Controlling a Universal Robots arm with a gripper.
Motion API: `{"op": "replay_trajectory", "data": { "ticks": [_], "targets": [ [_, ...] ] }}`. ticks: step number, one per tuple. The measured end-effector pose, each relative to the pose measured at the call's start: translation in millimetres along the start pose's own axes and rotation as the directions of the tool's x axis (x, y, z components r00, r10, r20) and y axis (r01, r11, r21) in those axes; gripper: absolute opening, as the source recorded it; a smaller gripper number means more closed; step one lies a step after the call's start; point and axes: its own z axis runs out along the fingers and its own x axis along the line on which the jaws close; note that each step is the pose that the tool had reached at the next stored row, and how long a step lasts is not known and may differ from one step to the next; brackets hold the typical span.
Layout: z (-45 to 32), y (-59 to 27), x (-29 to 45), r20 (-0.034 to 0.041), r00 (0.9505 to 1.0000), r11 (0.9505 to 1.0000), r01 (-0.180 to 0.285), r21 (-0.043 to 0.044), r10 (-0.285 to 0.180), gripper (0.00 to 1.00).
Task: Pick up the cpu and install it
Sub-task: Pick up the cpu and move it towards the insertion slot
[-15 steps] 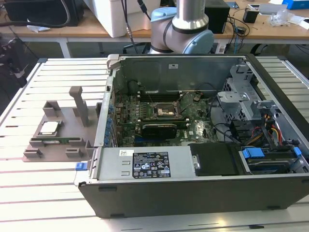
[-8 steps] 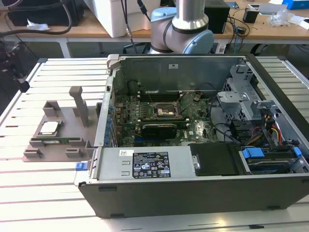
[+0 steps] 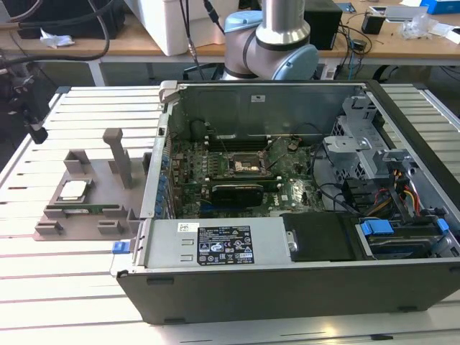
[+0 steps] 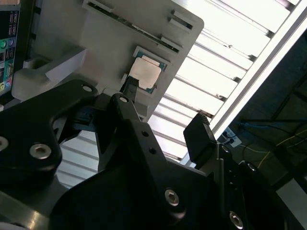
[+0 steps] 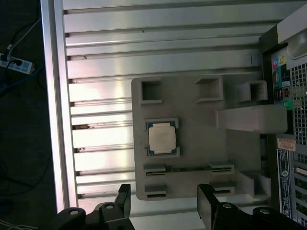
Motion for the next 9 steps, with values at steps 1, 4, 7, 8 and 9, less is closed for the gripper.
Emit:
{"op": "replay_trajectory", "data": {
  "ticks": [1, 4, 7, 8, 9],
  "targets": [
    [1.4, 0.0, 0.0, 0.0, 1.0, 1.0, 0.0, 0.0, 0.0, 0.66],
    [6.6, 0.0, 0.1, 0.0001, 1.0, 1.0, 0.0, -0.0001, 0.0, 0.66],
    [13.6, 0.0, 0.3, 0.0001, 1.0, 1.0, 0.0, 0.0, 0.0, 0.66],
    [14.8, 0.0, 0.3, 0.0, 1.0, 1.0, 0.0, 0.0, 0.0, 0.66],
    [16.3, 0.0, 0.4, 0.0001, 1.0, 1.0, 0.0, -0.0001, 0.0, 0.66]
  ]
}}
